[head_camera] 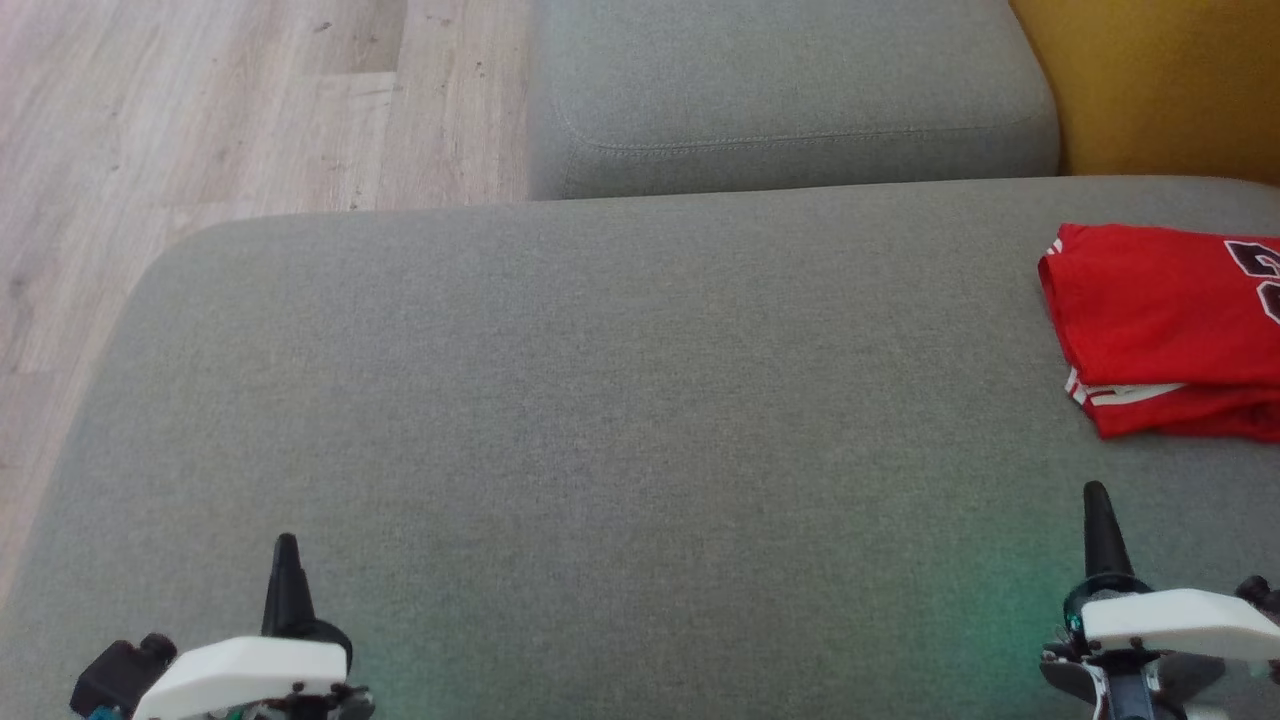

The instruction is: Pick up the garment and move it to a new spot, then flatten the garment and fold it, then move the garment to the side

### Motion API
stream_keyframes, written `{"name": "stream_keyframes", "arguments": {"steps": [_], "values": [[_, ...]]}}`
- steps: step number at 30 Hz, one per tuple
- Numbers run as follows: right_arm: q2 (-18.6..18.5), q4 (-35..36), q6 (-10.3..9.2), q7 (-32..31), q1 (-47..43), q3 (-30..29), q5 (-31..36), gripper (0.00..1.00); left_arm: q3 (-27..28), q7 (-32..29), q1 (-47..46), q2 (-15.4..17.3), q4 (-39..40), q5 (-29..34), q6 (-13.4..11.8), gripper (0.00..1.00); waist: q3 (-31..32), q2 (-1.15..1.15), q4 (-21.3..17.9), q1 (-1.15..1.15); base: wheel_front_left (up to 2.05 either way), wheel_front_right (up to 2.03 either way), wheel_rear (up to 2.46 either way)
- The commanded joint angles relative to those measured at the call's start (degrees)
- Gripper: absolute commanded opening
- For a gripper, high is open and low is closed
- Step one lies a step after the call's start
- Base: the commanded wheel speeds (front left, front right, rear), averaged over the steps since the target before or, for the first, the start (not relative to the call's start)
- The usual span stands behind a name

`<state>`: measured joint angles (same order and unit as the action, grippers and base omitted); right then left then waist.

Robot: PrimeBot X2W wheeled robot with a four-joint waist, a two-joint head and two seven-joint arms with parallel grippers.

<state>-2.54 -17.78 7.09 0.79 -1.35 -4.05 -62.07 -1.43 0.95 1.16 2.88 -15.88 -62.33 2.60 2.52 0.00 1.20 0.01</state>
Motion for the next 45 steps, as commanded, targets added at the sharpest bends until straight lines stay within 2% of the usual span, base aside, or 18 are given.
{"name": "stream_keyframes", "arguments": {"steps": [1, 34, 45], "values": [[-0.27, 2.21, 0.27, -0.4, 3.54, 0.54, -1.46, 0.0, 2.18, -0.45, -3.46, 0.02, 1.89, -1.36, 0.58, 0.0, -0.06, 0.0, -0.03, -0.01, 0.0, 0.0, 0.0], [-0.32, 3.47, 0.37, -6.04, 6.81, -1.94, -24.89, 0.0, 6.91, -6.17, -6.65, 0.0, 1.83, -24.66, 4.11, 0.0, -2.22, 0.0, -0.99, -0.01, 0.0, 0.0, 0.0], [-0.33, 3.76, 0.4, -7.29, 7.53, -2.49, -30.08, 0.0, 7.96, -7.44, -7.35, -0.01, 1.81, -29.83, 4.89, 0.0, -2.69, 0.0, -1.2, -0.01, 0.0, 0.0, 0.0]]}}
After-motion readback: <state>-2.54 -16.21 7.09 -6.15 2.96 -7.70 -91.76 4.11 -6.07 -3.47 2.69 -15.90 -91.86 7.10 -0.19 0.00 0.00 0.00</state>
